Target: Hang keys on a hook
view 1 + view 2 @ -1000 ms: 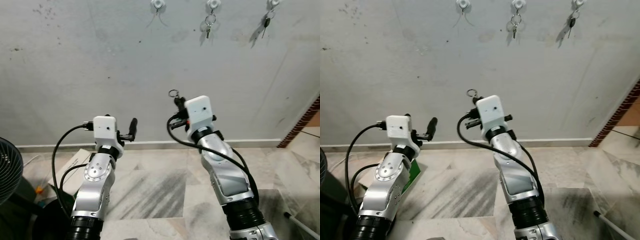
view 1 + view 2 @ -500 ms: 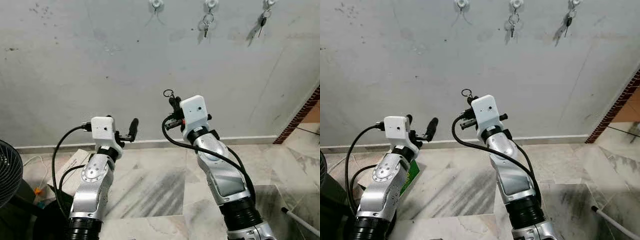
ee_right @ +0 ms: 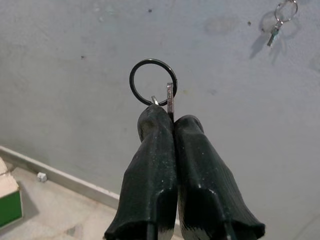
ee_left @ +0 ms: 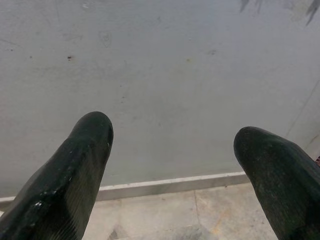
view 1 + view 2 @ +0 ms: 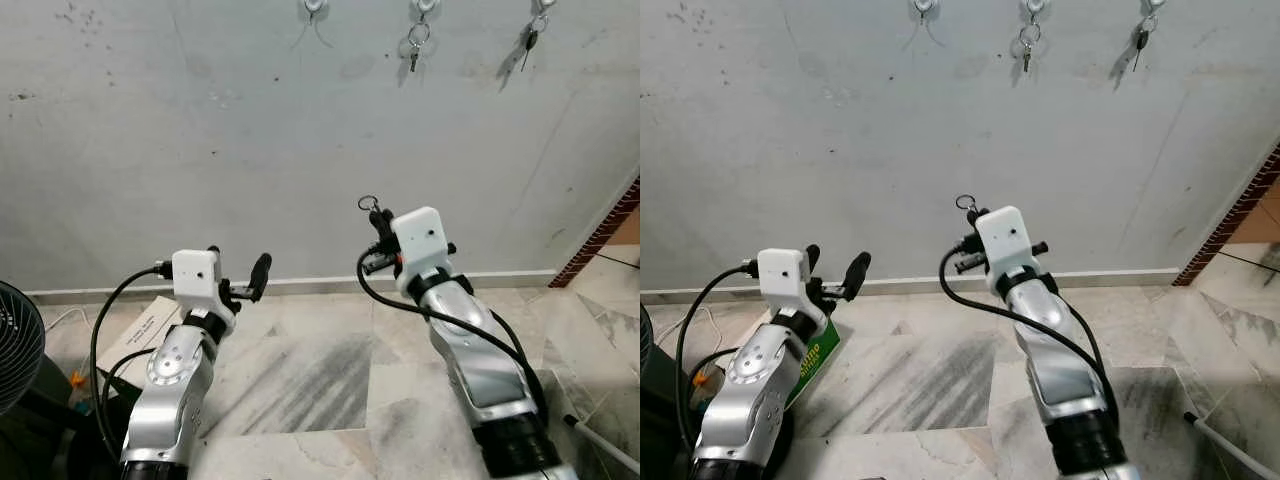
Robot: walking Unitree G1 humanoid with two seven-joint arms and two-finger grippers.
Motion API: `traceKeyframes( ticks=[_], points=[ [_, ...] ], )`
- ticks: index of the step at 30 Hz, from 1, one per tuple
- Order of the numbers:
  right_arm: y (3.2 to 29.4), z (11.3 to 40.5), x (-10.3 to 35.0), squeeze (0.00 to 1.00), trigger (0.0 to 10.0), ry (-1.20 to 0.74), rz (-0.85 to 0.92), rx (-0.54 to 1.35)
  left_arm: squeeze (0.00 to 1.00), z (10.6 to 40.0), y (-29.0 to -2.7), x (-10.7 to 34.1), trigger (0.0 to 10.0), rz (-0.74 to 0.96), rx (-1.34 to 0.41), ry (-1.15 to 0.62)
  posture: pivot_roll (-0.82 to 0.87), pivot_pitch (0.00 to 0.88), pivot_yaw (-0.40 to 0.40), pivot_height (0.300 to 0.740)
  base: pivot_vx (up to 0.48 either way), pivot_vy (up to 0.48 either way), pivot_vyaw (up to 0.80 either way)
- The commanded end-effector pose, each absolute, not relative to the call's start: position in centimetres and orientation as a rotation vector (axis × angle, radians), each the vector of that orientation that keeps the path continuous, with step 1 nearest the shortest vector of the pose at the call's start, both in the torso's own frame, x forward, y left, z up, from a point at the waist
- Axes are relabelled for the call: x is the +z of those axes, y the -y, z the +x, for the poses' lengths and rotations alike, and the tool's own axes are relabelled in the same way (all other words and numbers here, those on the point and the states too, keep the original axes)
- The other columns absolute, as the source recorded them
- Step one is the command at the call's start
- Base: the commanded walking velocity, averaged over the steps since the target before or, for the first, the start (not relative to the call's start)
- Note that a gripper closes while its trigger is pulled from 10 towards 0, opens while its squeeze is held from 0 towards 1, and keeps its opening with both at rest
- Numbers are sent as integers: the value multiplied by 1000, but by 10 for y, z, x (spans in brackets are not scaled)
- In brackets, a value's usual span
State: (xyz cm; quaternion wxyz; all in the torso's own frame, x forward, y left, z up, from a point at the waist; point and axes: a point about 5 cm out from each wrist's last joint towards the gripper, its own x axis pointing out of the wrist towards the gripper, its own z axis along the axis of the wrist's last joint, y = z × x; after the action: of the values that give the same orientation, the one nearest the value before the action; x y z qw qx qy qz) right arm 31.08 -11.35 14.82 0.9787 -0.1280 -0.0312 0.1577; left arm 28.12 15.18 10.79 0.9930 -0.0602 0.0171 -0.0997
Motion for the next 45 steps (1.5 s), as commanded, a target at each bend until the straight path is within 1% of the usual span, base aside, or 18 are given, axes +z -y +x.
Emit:
traceKeyframes(
  ticks=[1,10,45],
  points=[
    [118,308,152,0,10000,81,-255,320,0,278,-157,110,10000,-112,-196,-33,29,60,29,740,259,0,0],
    [122,305,150,0,10000,71,-261,317,0,277,-157,111,10000,-114,-201,-37,29,60,30,740,286,0,0],
    [109,306,153,0,10000,85,-251,354,0,278,-152,113,10000,-127,-216,-45,31,68,31,740,317,0,0]
  ],
)
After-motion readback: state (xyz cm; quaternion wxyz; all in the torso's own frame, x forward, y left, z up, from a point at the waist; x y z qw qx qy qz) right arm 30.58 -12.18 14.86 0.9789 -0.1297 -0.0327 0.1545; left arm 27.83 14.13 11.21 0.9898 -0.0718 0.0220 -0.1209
